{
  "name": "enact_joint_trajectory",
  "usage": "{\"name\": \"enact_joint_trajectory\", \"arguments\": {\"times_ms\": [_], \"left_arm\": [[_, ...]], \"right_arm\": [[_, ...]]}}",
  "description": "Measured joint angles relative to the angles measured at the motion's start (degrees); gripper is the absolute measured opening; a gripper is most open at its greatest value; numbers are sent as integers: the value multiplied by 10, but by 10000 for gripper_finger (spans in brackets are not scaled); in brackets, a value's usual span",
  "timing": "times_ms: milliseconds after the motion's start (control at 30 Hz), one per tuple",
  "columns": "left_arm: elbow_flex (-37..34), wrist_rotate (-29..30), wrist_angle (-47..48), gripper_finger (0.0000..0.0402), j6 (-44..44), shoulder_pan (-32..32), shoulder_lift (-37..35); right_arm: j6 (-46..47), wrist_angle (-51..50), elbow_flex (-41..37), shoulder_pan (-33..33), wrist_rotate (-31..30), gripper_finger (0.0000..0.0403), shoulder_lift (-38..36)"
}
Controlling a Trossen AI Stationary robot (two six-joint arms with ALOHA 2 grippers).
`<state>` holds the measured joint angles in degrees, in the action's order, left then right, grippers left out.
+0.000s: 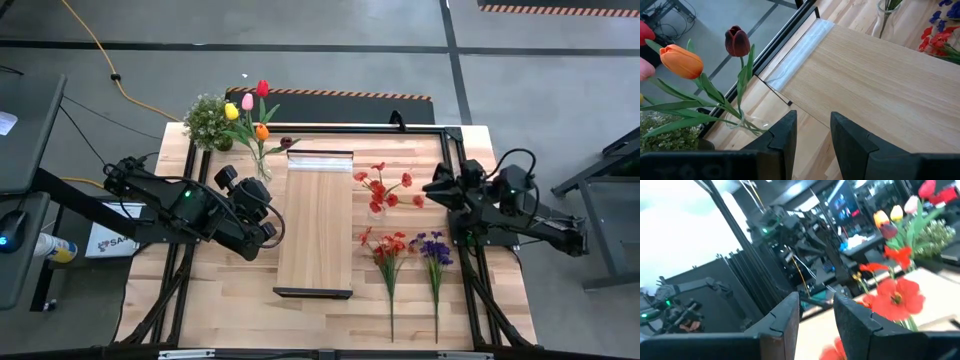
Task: Pick and place flowers into a vace then onto a shelf
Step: Put the purple flowers into the right vase
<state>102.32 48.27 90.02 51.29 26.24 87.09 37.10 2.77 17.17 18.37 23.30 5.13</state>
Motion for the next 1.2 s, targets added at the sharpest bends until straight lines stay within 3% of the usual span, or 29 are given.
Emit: {"name": "enact_joint_trajectory", "arguments": {"times_ms": [400, 733, 1200], "left_arm": [[0, 0, 0, 152, 0, 0, 0], [0, -7, 0, 152, 0, 0, 0], [0, -48, 0, 152, 0, 0, 0]], "right_arm": [[-3, 131, 0, 0, 9, 114, 0], [-2, 325, 0, 0, 99, 114, 0], [-101, 510, 0, 0, 102, 114, 0]]}}
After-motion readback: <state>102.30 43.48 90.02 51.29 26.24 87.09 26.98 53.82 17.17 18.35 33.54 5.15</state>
